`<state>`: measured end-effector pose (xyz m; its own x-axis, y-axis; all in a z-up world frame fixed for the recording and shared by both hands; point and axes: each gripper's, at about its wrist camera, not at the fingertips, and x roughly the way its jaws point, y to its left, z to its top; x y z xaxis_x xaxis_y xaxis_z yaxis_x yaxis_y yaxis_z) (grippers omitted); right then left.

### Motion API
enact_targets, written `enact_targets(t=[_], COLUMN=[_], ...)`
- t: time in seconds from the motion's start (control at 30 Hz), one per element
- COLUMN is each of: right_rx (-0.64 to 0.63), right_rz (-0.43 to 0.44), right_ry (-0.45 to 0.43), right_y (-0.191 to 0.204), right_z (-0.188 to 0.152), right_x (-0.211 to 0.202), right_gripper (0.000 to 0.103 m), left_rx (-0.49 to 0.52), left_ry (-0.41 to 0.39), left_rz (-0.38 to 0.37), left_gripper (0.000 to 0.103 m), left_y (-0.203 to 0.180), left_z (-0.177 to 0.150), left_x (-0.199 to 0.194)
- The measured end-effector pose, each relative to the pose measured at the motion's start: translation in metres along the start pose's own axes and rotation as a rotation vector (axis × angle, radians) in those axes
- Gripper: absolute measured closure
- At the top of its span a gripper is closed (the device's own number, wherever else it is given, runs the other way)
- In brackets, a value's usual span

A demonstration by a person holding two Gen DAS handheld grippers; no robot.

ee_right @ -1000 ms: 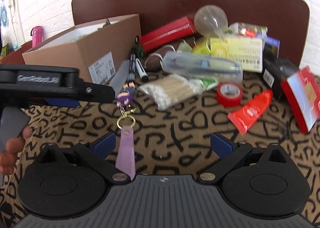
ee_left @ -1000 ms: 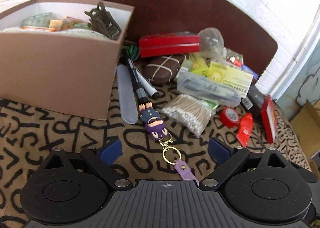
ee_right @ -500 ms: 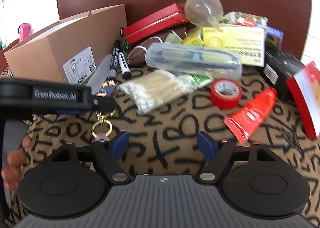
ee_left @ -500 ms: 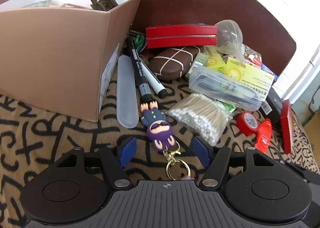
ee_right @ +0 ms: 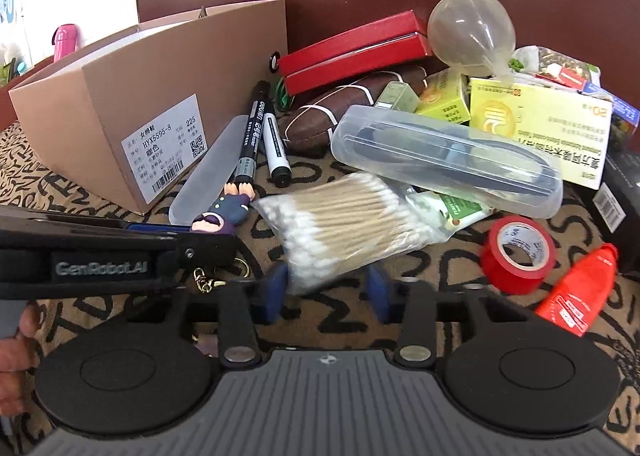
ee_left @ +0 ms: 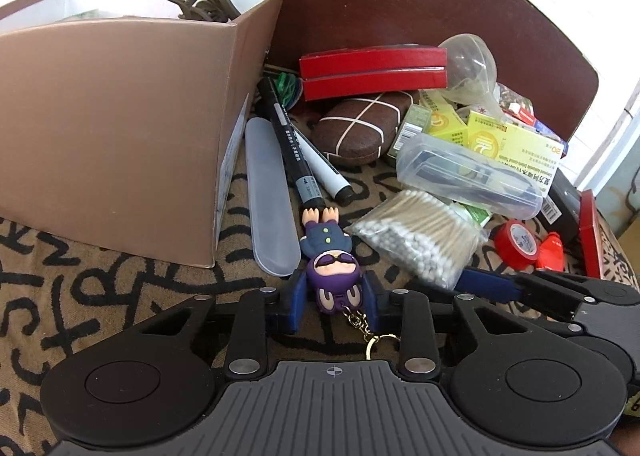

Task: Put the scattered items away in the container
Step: 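Grasp the purple ninja keychain with the left tool while the right tool grasps the cotton swab bag, then lift the keychain with the left tool while the right tool lifts the cotton swab bag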

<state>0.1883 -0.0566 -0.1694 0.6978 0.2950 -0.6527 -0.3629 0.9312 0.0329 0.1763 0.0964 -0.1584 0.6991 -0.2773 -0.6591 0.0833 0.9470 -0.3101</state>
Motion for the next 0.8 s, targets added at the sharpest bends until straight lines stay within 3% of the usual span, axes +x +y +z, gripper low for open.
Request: enact_targets(t=[0.1, 0.17, 0.47, 0.57, 0.63, 0.67, 0.7, 0.8], right_rx=[0.004, 0.002, -0.003, 0.005, -0.011, -0.013, -0.009, 0.042], right_rz=[0.009, 0.018, 0.047, 0.041, 0.023, 0.0, -0.03, -0.045], right_ry=[0.009, 0.013, 0.037, 0.054, 0.046, 0.031, 0.008, -0.025], right_y=[-0.002, -0.003, -0.003, -0.004, -0.003, -0.003, -0.003, -0.005], right_z=[-0.001, -0.004, -0.034, -0.048, -0.05, -0.049, -0.046, -0.032], right_x=[-0.007, -0.016, -0.079, -0.096, -0.099, -0.098, -0.096, -0.086], right_gripper=[0.096, 0.101, 0.102, 0.1, 0.085, 0.048, 0.018, 0.016], left_rx=[-0.002, -0.007, 0.023, -0.016, -0.034, -0.026, -0.018, -0.006], left_ry=[0.018, 0.035, 0.11, 0.129, 0.114, 0.103, 0.098, 0.073], left_rz=[-0.008, -0.022, -0.07, -0.088, -0.08, -0.081, -0.081, -0.091], left_gripper=[0.078, 0.078, 0.077, 0.073, 0.05, 0.045, 0.042, 0.03], left_y=[0.003, 0.006, 0.021, 0.031, 0.034, 0.034, 0.032, 0.025], left_z=[-0.002, -0.004, -0.039, -0.05, -0.053, -0.052, -0.05, -0.046], left_x=[-0.007, -0.014, -0.069, -0.088, -0.094, -0.094, -0.094, -0.091])
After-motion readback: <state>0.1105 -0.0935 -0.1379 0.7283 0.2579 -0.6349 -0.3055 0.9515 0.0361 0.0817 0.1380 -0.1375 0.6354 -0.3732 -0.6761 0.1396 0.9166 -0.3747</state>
